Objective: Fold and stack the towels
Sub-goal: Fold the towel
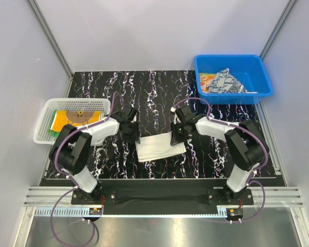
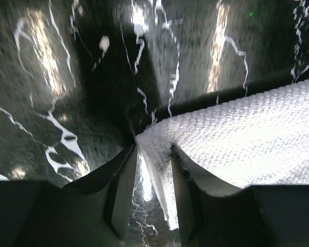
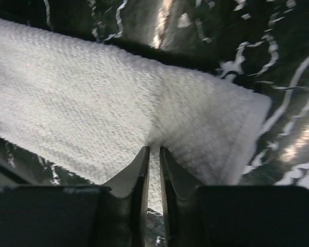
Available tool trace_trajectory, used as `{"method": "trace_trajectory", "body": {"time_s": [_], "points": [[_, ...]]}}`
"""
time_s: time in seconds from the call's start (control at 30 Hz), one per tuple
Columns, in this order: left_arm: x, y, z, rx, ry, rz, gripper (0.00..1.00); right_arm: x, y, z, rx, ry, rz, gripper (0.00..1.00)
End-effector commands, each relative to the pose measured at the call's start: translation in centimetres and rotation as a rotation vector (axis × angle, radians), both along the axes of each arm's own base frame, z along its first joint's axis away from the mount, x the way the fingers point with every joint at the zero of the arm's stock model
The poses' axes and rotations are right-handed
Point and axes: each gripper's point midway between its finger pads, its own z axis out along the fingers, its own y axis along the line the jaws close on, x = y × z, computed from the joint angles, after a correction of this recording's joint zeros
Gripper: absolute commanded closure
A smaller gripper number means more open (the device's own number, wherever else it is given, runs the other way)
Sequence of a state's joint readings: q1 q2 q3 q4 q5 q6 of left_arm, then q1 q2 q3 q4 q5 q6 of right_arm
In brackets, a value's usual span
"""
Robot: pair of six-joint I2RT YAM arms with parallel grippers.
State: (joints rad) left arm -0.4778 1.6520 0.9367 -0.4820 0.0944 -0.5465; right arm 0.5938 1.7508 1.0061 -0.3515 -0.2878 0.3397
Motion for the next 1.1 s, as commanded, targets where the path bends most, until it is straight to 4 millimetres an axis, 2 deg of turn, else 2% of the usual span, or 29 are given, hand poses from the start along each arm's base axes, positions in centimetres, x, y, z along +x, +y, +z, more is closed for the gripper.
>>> {"method": "trace_trajectory", "body": {"time_s": [0.0,0.17,0.43,0.57,0.67,0.8,0.93,0.97,1.07], "points": [[2.0,0.9,-0.2,0.084,-0.051,-0.023,0.61,3.6,-2.1,1.6,-0.117,-0.157,-0.035,0.82],[3.4,0.2,0.3,0.081,-0.059,-0.041,0.60,5.9,-2.7,3.1,-0.147,-0.235,-0.073,0.84],[5.1,0.0,0.9,0.102,-0.078,-0.082,0.60,7.3,-3.5,3.9,-0.163,-0.259,-0.101,0.85],[5.5,0.1,1.2,0.105,-0.083,-0.084,0.59,8.2,-4.1,2.8,-0.182,-0.264,-0.122,0.87],[5.5,0.0,0.8,0.095,-0.072,-0.091,0.59,8.0,-4.6,0.7,-0.207,-0.226,-0.124,0.87],[5.5,0.5,0.9,0.122,-0.066,-0.097,0.58,7.8,-4.5,0.0,-0.196,-0.209,-0.124,0.88],[6.4,1.1,3.2,0.144,-0.111,-0.099,0.53,7.6,-4.1,0.9,-0.165,-0.217,-0.125,0.87],[6.8,1.0,4.8,0.132,-0.149,-0.098,0.50,7.4,-4.1,0.9,-0.161,-0.209,-0.122,0.87],[5.8,1.2,6.7,0.110,-0.177,-0.118,0.46,7.4,-3.6,1.9,-0.129,-0.214,-0.120,0.86]]}}
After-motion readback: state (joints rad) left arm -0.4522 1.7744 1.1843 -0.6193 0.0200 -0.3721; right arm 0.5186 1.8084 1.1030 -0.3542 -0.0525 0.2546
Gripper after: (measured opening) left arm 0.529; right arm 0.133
